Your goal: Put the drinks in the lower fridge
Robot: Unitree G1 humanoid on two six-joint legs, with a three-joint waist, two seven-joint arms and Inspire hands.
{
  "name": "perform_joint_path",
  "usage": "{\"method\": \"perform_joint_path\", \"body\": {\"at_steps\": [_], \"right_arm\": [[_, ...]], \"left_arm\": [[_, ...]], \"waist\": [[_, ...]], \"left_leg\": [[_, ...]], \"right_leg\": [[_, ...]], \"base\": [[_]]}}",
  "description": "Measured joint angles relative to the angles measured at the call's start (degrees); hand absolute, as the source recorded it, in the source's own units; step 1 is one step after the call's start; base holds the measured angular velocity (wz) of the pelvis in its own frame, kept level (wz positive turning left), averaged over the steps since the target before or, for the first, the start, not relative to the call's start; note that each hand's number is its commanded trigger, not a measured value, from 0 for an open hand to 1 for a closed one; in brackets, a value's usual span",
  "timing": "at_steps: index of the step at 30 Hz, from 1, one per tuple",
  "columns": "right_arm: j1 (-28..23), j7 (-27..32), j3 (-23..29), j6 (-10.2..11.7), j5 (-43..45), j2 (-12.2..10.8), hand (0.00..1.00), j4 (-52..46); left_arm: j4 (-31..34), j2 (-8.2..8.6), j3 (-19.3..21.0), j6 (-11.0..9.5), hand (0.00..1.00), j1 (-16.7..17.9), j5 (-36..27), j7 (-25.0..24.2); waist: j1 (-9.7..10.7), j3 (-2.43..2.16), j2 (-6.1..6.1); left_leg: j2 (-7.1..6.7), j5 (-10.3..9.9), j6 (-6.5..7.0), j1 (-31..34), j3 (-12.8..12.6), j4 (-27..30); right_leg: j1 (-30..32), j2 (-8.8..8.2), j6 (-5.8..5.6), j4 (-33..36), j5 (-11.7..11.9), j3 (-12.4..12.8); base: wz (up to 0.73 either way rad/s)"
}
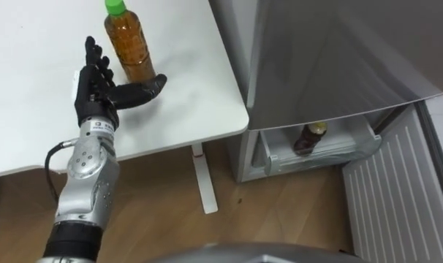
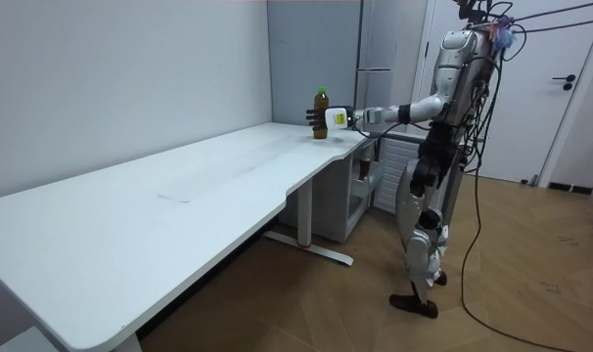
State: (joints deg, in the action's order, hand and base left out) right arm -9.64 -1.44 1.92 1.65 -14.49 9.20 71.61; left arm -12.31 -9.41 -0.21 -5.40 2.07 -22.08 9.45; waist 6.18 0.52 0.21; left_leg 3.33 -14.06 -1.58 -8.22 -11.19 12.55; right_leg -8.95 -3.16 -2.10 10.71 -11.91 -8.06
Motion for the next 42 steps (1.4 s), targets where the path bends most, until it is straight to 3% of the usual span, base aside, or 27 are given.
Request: {"method": "perform_joint_path", "body": {"at_steps": [6,13,20,28,31,40,41,42], "right_arm": [[-0.07,0.07,0.46,0.01,1.44,0.0,0.0,-0.04],[-0.63,1.31,0.75,-0.11,3.63,0.18,0.0,-0.11],[-1.07,2.07,2.98,-2.48,6.53,0.38,0.0,0.13],[-1.26,2.67,3.99,-4.34,12.42,0.25,0.0,0.91],[-1.92,2.56,4.0,-5.51,13.66,-0.09,0.0,1.51],[-2.24,2.57,4.0,-5.58,15.12,-0.16,0.0,1.47],[-2.24,2.56,4.02,-5.59,15.25,-0.16,0.0,1.39],[-2.22,2.56,4.02,-5.59,15.34,-0.16,0.0,1.35]], "left_arm": [[0.11,-0.08,0.13,-0.01,0.0,-3.16,-1.03,0.08],[-0.11,-0.39,2.79,0.12,0.0,-3.81,-1.65,0.11],[-0.44,-0.4,5.17,1.7,0.0,-4.16,-3.71,0.86],[-1.37,-0.43,6.9,2.83,0.0,-4.3,-4.83,1.3],[-1.37,-0.55,6.91,2.91,0.0,-4.62,-4.87,1.71],[-2.94,-0.55,6.9,2.95,0.0,-6.35,-5.34,2.48],[-3.0,-0.55,6.9,2.95,0.19,-6.35,-5.33,2.48],[-3.14,-0.55,6.9,2.95,0.55,-6.35,-5.33,2.47]], "waist": [[0.12,-0.09,0.26],[0.05,-0.07,0.92],[0.51,-0.05,1.87],[2.01,0.0,1.77],[2.16,0.23,1.26],[2.12,0.31,0.92],[2.18,0.3,0.93],[2.16,0.29,0.94]], "left_leg": [[-0.03,0.01,-0.02,-0.32,-0.35,-0.38],[-0.01,0.02,-0.02,-1.17,-1.45,-0.74],[0.01,0.02,-0.02,-1.63,-2.06,-0.9],[-0.04,0.02,-0.02,-2.43,-2.87,-1.21],[-0.07,0.02,-0.02,-2.43,-2.91,-1.26],[-0.07,0.02,-0.02,-2.44,-2.96,-1.3],[-0.07,0.02,-0.02,-2.45,-2.94,-1.3],[-0.07,0.02,-0.02,-2.45,-2.92,-1.3]], "right_leg": [[0.0,0.0,0.0,-0.03,0.0,0.26],[-0.02,0.12,0.0,-0.07,0.0,1.59],[-0.05,0.16,-0.01,0.15,0.0,2.23],[-0.13,0.2,-0.11,0.17,-0.07,3.31],[-0.08,0.2,-0.15,0.16,-0.1,3.34],[-0.05,0.24,-0.15,0.0,-0.1,3.43],[-0.06,0.24,-0.15,-0.03,-0.1,3.43],[-0.06,0.24,-0.15,-0.02,-0.1,3.42]], "base": [[-0.02],[-0.08],[-0.05],[-0.06],[0.0],[0.0],[0.0],[0.0]]}}
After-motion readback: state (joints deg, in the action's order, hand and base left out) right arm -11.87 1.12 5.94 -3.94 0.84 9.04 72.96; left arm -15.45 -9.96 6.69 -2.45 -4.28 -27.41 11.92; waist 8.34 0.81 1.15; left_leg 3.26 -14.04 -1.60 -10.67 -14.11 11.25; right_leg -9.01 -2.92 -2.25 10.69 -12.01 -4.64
